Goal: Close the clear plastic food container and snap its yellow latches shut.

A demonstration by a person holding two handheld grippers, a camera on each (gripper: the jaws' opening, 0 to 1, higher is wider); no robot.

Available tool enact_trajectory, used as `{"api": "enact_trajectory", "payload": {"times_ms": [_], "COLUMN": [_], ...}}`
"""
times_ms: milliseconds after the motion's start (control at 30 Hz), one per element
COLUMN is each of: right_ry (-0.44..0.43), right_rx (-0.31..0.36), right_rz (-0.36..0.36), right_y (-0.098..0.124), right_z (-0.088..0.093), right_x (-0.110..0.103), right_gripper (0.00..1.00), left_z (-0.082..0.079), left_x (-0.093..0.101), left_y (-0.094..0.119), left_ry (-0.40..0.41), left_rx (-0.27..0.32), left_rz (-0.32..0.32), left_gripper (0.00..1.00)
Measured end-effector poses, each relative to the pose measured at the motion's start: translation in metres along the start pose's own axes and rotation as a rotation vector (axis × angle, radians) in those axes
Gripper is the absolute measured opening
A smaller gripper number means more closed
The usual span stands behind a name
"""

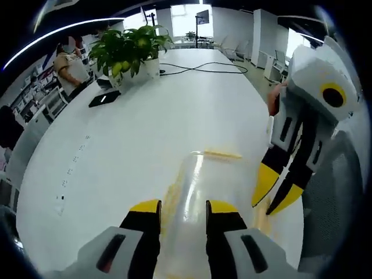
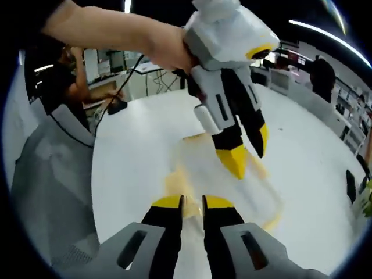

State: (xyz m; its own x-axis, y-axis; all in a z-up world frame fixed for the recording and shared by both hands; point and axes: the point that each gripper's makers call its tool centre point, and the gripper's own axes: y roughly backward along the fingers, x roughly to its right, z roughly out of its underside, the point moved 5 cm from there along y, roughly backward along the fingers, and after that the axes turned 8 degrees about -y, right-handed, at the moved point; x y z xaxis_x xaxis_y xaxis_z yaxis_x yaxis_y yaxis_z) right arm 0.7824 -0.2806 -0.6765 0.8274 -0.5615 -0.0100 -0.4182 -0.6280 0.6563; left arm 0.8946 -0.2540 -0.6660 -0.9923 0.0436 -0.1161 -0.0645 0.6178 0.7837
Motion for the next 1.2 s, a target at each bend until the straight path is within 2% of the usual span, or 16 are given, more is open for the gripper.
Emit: {"api": "enact_trajectory", "payload": {"times_ms": [67,133,467,667,800,1200], "right_ry": [0.065,0.120,0.139,0.214,0.252,0.331], "right_rx": [-0.013,-0.028,-0.029,-0.043,-0.049,-0.068], "right_rz": [0.018,0.033,0.051,0.074,0.092,0.102], "right_y": [-0.001,-0.002,-0.004,-0.008,-0.010,-0.014], "right_z": [0.000,0.001,0.000,0.000,0.001,-0.001], "right_x": [-0.001,-0.002,0.002,0.000,-0.001,0.002], "right_gripper": [0.14,0.17,0.18,0.21,0.21,0.24], "left_z": [0.001,0.000,-0.002,-0.002,-0.001,-0.001], "left_x": [-0.001,-0.005,-0.006,-0.007,-0.005,-0.003], "left_y": [-0.002,-0.004,-0.007,-0.009,-0.010,-0.010], "left_ry": [0.045,0.056,0.070,0.091,0.112,0.135], "left_rx": [-0.018,-0.028,-0.069,-0.088,-0.110,-0.140], "left_rz": [0.051,0.069,0.126,0.154,0.181,0.176], "left_gripper": [0.23,0.23,0.23,0.24,0.29,0.30]}}
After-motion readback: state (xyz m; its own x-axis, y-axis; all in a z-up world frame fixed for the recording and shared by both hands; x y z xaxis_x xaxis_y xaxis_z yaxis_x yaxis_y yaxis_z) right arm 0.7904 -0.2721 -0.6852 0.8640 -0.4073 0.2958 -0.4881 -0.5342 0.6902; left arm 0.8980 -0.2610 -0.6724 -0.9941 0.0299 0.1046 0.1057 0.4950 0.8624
